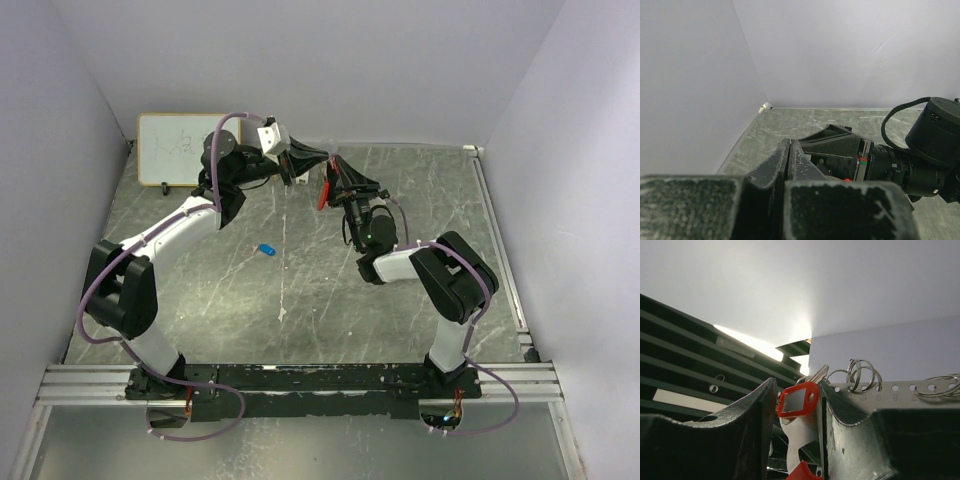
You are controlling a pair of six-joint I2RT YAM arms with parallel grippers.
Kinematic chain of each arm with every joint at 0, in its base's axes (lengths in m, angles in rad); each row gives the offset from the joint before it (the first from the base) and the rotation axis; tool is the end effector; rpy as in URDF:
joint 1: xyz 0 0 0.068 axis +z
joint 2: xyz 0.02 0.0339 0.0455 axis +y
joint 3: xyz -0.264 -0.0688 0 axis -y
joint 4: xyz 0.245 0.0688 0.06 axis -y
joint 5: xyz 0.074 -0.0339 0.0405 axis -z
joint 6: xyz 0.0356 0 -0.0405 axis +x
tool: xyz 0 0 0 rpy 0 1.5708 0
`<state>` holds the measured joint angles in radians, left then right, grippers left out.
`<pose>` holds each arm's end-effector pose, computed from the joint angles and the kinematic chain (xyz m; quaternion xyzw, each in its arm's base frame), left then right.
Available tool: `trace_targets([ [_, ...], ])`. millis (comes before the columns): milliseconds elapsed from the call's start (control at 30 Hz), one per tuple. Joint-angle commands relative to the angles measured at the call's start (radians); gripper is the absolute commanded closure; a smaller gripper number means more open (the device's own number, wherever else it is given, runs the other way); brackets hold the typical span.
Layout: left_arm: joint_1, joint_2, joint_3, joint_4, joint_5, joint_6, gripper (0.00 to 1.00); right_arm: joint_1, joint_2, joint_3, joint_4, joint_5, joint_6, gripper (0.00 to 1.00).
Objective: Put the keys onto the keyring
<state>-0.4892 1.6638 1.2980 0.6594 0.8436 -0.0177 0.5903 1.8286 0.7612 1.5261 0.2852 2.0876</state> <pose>0.3302 -0.2059 0.3730 0.4467 0.4520 -0.4199 0.6480 0.3005 0.1893 0.2310 0.4441 0.3006 0.8010 0.2662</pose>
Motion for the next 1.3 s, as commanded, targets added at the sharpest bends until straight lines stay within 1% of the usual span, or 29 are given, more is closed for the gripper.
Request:
trace_targets([
  [0, -0.008, -0.021, -0.006, 0.023, 0.032, 0.014, 0.93, 0.0, 0.006, 0.024, 0.293, 0.026, 0.132, 0.64],
  [333, -0.008, -0.027, -0.015, 0.025, 0.029, 0.017, 0.93, 0.0, 0.008, 0.019, 0.295, 0.033, 0.138, 0.76],
  [467, -0.007, -0.03, -0.018, 0.015, 0.029, 0.023, 0.93, -0.001, 0.008, 0.017, 0.293, 0.04, 0.141, 0.85],
  [667, -0.008, -0.043, -0.034, 0.002, 0.022, 0.036, 0.93, -0.006, 0.008, 0.018, 0.294, 0.036, 0.138, 0.92],
  [767, -0.007, -0.056, -0.045, -0.008, 0.012, 0.046, 0.93, -0.013, 0.008, 0.02, 0.293, 0.026, 0.13, 1.0],
  [967, -0.007, -0.089, -0.077, 0.007, -0.048, 0.047, 0.93, -0.024, 0.0, 0.031, 0.27, -0.019, 0.101, 1.0],
  [1133, -0.007, -0.091, -0.065, -0.005, -0.093, 0.032, 0.93, -0.04, -0.029, 0.05, 0.187, -0.103, 0.068, 1.0],
  [1267, -0.007, -0.095, -0.059, 0.006, -0.123, 0.013, 0.93, -0.069, -0.059, 0.061, 0.091, -0.191, 0.01, 1.0],
])
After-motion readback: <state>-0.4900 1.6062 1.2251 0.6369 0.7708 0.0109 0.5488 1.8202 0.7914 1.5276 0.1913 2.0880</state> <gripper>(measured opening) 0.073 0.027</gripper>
